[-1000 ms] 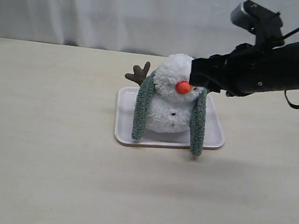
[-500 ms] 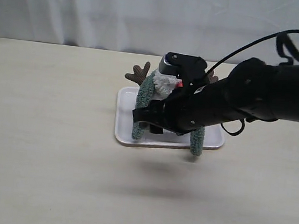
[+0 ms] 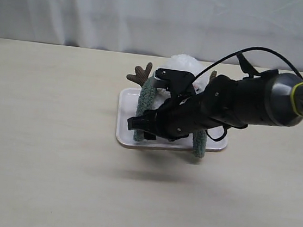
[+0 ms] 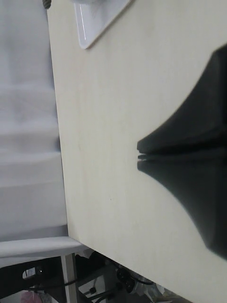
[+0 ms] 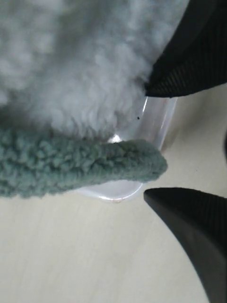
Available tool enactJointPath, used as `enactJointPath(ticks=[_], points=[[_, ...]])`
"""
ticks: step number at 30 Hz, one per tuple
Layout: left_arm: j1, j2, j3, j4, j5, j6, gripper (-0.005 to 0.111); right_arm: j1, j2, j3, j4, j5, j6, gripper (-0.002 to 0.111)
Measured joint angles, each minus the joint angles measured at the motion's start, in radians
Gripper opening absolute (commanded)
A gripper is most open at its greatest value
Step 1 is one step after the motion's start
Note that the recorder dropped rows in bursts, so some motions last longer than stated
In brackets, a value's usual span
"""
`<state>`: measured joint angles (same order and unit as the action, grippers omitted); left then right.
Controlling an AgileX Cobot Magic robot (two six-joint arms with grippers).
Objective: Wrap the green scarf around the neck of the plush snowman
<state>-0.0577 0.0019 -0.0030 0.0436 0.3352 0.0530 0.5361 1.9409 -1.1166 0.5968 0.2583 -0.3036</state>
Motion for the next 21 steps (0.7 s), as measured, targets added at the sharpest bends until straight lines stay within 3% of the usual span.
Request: enactJointPath(ticks=[10, 21], points=[[0.000, 0.000, 0.000, 0.000, 0.000, 0.000, 0.000, 0.001, 0.036, -0.053, 0.000, 0.043, -0.005, 0.054], [0.000, 0.000, 0.000, 0.000, 0.000, 0.000, 0.000, 0.075, 0.084, -0.053, 0.000, -0.110, -0.038, 0.054]])
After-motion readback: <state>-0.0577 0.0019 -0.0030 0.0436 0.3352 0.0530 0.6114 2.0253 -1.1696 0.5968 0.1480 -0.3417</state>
